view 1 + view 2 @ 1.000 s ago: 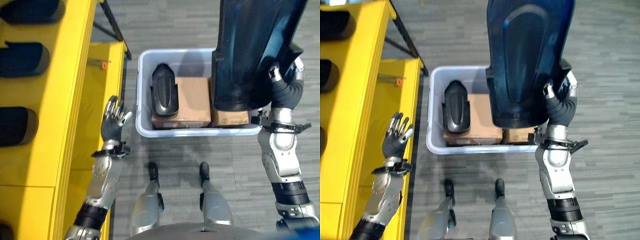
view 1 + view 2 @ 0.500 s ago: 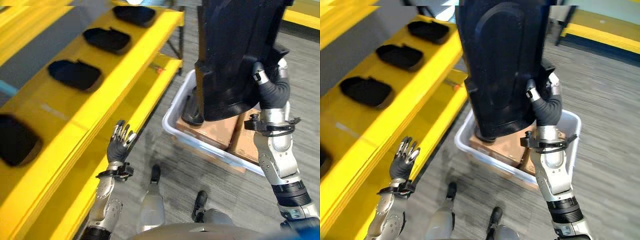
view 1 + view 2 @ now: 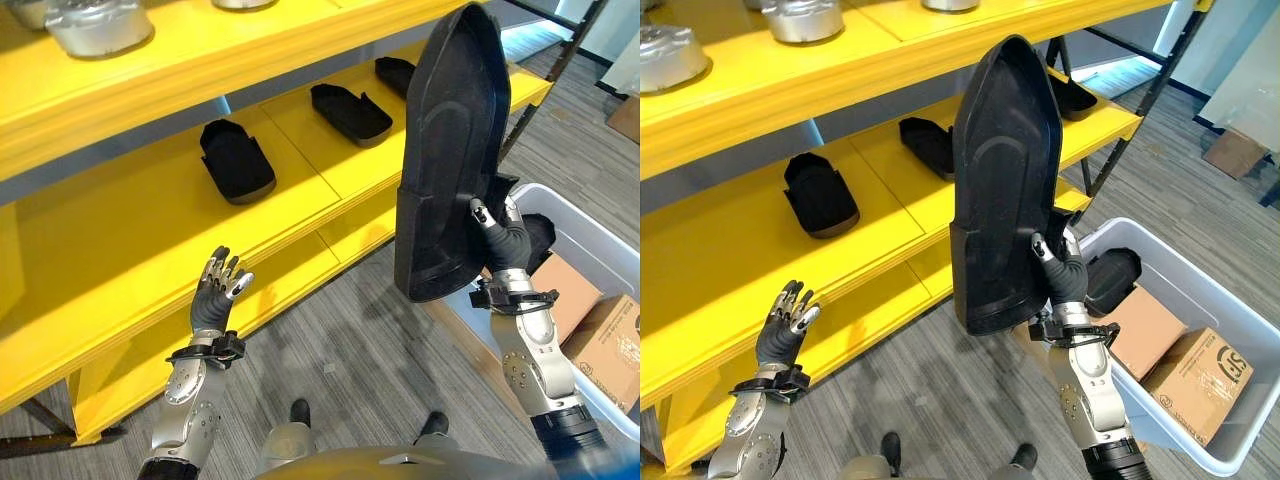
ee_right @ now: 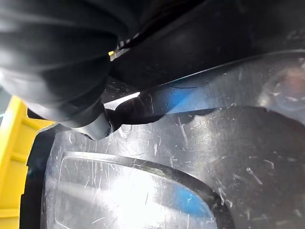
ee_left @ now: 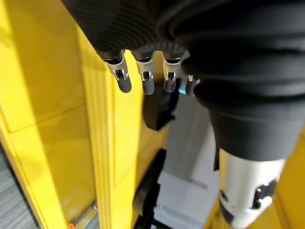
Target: Move parts from the plastic box to the shelf.
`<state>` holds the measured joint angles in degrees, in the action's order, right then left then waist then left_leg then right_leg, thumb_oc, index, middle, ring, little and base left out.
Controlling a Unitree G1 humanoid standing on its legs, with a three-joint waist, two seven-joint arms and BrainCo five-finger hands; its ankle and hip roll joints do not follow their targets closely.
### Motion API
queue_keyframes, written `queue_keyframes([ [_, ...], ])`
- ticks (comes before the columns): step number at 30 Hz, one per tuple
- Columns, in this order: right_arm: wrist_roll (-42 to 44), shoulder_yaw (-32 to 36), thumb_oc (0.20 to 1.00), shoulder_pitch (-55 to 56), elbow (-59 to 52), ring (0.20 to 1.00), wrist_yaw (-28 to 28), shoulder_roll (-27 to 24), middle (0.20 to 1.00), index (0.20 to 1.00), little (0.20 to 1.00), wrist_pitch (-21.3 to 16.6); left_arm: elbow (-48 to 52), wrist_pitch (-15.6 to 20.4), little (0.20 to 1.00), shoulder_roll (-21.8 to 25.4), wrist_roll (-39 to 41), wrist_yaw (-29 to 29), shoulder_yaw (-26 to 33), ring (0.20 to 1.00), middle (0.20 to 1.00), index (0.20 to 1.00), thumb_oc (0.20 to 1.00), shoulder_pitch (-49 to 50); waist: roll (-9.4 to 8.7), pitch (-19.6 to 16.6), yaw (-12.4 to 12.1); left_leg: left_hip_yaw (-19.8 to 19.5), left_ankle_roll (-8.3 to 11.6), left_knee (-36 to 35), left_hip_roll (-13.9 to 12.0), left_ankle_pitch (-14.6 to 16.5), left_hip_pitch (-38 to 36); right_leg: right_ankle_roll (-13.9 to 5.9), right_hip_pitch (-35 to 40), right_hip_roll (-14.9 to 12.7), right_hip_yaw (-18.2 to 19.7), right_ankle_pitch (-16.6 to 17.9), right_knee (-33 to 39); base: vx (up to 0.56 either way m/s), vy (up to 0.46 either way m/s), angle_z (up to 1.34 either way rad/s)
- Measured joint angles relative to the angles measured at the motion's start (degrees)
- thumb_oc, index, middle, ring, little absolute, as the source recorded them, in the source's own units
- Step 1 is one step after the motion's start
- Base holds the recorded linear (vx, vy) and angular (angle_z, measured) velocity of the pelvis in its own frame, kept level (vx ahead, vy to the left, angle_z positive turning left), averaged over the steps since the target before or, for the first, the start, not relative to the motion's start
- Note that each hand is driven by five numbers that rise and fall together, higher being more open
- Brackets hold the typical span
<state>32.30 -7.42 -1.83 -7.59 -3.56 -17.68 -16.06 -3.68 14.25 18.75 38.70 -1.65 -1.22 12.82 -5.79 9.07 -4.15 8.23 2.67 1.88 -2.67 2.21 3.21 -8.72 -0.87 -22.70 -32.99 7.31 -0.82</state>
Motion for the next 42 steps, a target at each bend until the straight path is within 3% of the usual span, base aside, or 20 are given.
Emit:
queue_keyframes([
  [2,0.09,1.36,0.2,-0.25,-0.28,0.2,-1.34,0.76,0.2,0.2,0.2,0.28,-0.01,-0.11,1.0,-1.95,-0.99,0.05,-0.03,1.0,1.0,1.0,1.0,-1.98,-0.65,0.63,-0.04,-3.76,-3.18,5.74,4.35,2.77,3.75,0.39,2.81,-4.6,-1.22,1.48,-1.66,0.05,0.367,1.45],
  [3,0.03,0.39,0.2,-0.57,-0.47,0.2,-1.18,1.08,0.2,0.2,0.2,0.7,0.03,-0.1,1.0,-1.72,-1.26,-0.05,0.23,1.0,1.0,1.0,1.0,-2.29,-0.32,1.01,-0.66,-4.96,-4.21,5.92,6.0,1.83,2.85,4.39,3.36,-6.87,-0.84,4.62,-3.47,0.04,0.381,1.31],
  [4,-1.25,-1.11,0.2,0.77,-0.49,0.2,-0.73,2.21,0.2,0.2,0.2,1.38,0.05,-0.11,1.0,-0.18,-1.37,-0.12,0.42,1.0,1.0,1.0,1.0,-2.65,-0.3,1.43,-1.19,-4.42,-5.85,8.43,7.32,1.5,2.75,7.07,0.45,-10.04,2.52,10.44,-12.21,0.07,0.451,1.08],
  [5,-2.18,-1.37,0.2,2.27,-1.55,0.2,-0.39,2.34,0.2,0.2,0.2,1.21,-0.14,0.21,1.0,1.07,-1.87,-0.71,1.04,1.0,1.0,1.0,1.0,-4.17,0.43,1.76,0.16,-6.06,-9.7,7.4,8.22,3.38,1.27,4.64,-5.41,-9.72,12.35,5.93,-21.09,0.14,0.39,1.03],
  [7,-2.18,-1.32,0.2,2.29,-3.18,0.2,-0.08,0.27,0.2,0.2,0.2,1.0,-4.22,0.95,1.0,1.53,-2.1,-1.14,-1.75,1.0,1.0,1.0,1.0,-8.89,3.22,3.7,4.6,-10.82,-11.68,4.96,8.04,2.22,-0.89,5.59,-14.89,14.66,46.92,-10.93,-33.38,0.11,0.156,0.79],
  [8,-2.15,-1.71,0.2,2.85,-3.2,0.2,0.43,-0.25,0.2,0.2,0.2,0.98,-4.33,0.98,1.0,1.41,-2.32,-1.02,-2.49,1.0,1.0,1.0,1.0,-8.63,4.58,4.27,5.9,-11.15,-10.98,4.53,6.55,2.6,-1.08,5.65,-16.0,24.61,54.56,-14.89,-34.19,0.05,-0.034,0.52],
  [11,-2.04,-1.41,0.2,7.54,-3.14,0.2,2.46,-1.16,0.2,0.2,0.2,0.53,-1.26,0.68,1.0,-0.92,-3.53,-0.83,-0.47,1.0,1.0,1.0,1.0,-2.97,2.07,2.13,8.3,-8.31,-9.06,-4.1,9.12,0.24,-6.27,10.68,-21.36,28.81,27.12,-12.78,-22.5,0.05,-0.059,0.09],
  [13,-0.91,0.11,0.2,8.37,-3.18,0.2,2.69,-2.91,0.2,0.2,0.2,-0.07,-0.73,0.14,1.0,-2.76,-3.51,-0.91,-0.97,1.0,1.0,1.0,1.0,-1.57,2.86,-0.76,8.72,-8.51,-10.31,-5.27,10.94,0.05,-6.67,11.34,-21.33,28.69,27.45,-10.57,-18.78,0.02,-0.05,0.21],
  [14,0.57,0.35,0.2,7.78,-3.1,0.2,2.61,-3.71,0.2,0.2,0.2,-0.75,-0.7,0.21,1.0,-4.73,-3.52,-1.18,-1.14,1.0,1.0,1.0,1.0,-2.12,6.58,-0.88,8.6,-8.58,-10.23,-3.36,10.63,-0.01,-6.92,14.26,-17.55,28.94,27.92,-7.95,-14.43,0.05,-0.092,0.15],
  [16,0.75,-0.68,0.2,7.42,-3.09,0.2,2.61,-2.89,0.2,0.2,0.2,-1.21,-0.72,0.33,1.0,-3.53,-3.49,-1.17,-0.91,1.0,1.0,1.0,1.0,-1.82,3.3,-0.93,7.01,-8.39,-5.68,8.35,14.24,2.24,-2.83,18.79,-10.56,24.35,30.65,-2.17,-6.52,0.04,-0.12,0.01],
  [19,0.75,0.92,0.2,4.04,-2.67,0.2,2.59,-5.38,0.2,0.2,0.2,-2.26,0.37,1.65,1.0,-2.89,-3.13,-0.9,1.21,1.0,1.0,1.0,1.0,-0.67,3.81,-0.59,6.0,-11.99,-1.86,10.85,4.34,4.65,2.85,12.82,-7.77,24.41,30.83,-3.82,-3.13,-0.05,-0.092,0.15],
  [20,1.3,2.85,0.2,4.97,-3.97,0.2,2.56,-5.84,0.2,0.2,0.2,-2.73,-0.43,1.17,1.0,-3.27,-3.04,-0.62,-1.28,1.0,1.0,1.0,1.0,-2.44,4.16,0.77,8.19,-12.05,-0.3,20.62,6.04,3.77,9.1,11.82,-7.96,22.68,29.42,-5.24,-3.73,-0.11,-0.047,0.66],
  [23,1.88,2.58,0.2,3.37,-3.49,0.2,2.45,-5.67,0.2,0.2,0.2,-3.14,-0.58,1.17,1.0,-3.43,-2.01,-0.04,-2.16,1.0,1.0,1.0,1.0,-3.46,3.08,2.67,8.0,-11.82,1.79,21.24,6.96,3.74,9.54,12.46,-8.68,19.71,29.69,-4.58,-3.92,-0.03,0.051,0.43],
  [24,2.36,2.58,0.2,2.89,-3.44,0.2,2.25,-5.12,0.2,0.2,0.2,-3.17,-1.01,1.16,1.0,-3.13,-1.71,-0.05,-1.83,1.0,1.0,1.0,1.0,-4.39,2.34,3.12,8.02,-11.65,-0.43,25.19,5.5,5.91,10.92,13.43,-9.11,18.45,29.02,-4.05,-3.41,0.02,0.14,0.15],
  [27,2.41,0.98,0.2,2.12,-3.4,0.2,2.32,-4.39,0.2,0.2,0.2,-2.67,-1.22,1.19,1.0,-1.94,-1.46,-0.08,-0.5,1.0,1.0,1.0,1.0,-5.32,-0.64,4.52,8.12,-11.25,0.1,23.8,-5.12,7.06,8.71,12.84,-8.58,16.84,29.05,-4.35,0.3,-0.01,0.174,-0.08],
  [30,3.11,0.25,0.2,1.62,-2.41,0.2,1.68,-5.77,0.2,0.2,0.2,-2.52,-2.27,1.12,1.0,-4.11,-1.05,-0.3,-1.32,1.0,1.0,1.0,1.0,-7.18,4.28,5.01,9.67,-13.98,0.52,14.0,-15.14,6.3,4.4,6.59,-12.64,17.56,29.82,-7.9,-6.01,-0.05,0.202,0.13],
  [32,3.29,0.34,0.2,1.91,-2.41,0.2,0.87,-7.61,0.2,0.2,0.2,-2.44,-2.96,1.12,1.0,-6.03,-1.02,-0.8,-2.96,1.0,1.0,1.0,1.0,-9.78,8.97,4.95,11.15,-6.41,-2.4,12.39,-17.87,8.1,4.07,4.06,-13.88,15.67,28.3,-4.23,-8.16,-0.03,0.317,0.31],
  [35,3.24,-2.59,0.2,1.9,-2.86,0.2,0.83,-4.92,0.2,0.2,0.2,-3.56,-1.98,1.24,1.0,-4.25,-0.89,-1.19,-3.17,1.0,1.0,1.0,1.0,-9.08,9.55,3.95,8.81,-0.67,2.16,8.14,-15.43,6.5,4.11,4.31,-18.0,14.06,29.01,-9.68,-22.92,0.02,0.23,0.14],
  [38,2.28,-2.05,0.2,0.19,-4.3,0.2,1.11,-3.63,0.2,0.2,0.2,-4.98,-1.74,1.11,1.0,-0.95,-0.69,-1.14,-2.61,1.0,1.0,1.0,1.0,-6.34,6.49,2.57,8.74,-0.83,2.88,4.72,-11.35,0.69,2.89,1.91,-8.72,11.63,26.75,-11.56,-11.49,0.03,0.164,0.42],
  [42,2.15,-2.65,0.2,0.47,-4.73,0.2,1.26,-2.95,0.2,0.2,0.2,-5.75,-1.9,1.1,1.0,0.6,-0.55,-1.14,-2.53,1.0,1.0,1.0,1.0,-5.47,2.9,0.95,7.98,-0.71,3.25,5.2,-7.68,0.66,2.0,0.81,-5.32,8.64,26.6,-9.3,-7.28,0.02,0.127,0.1],
])
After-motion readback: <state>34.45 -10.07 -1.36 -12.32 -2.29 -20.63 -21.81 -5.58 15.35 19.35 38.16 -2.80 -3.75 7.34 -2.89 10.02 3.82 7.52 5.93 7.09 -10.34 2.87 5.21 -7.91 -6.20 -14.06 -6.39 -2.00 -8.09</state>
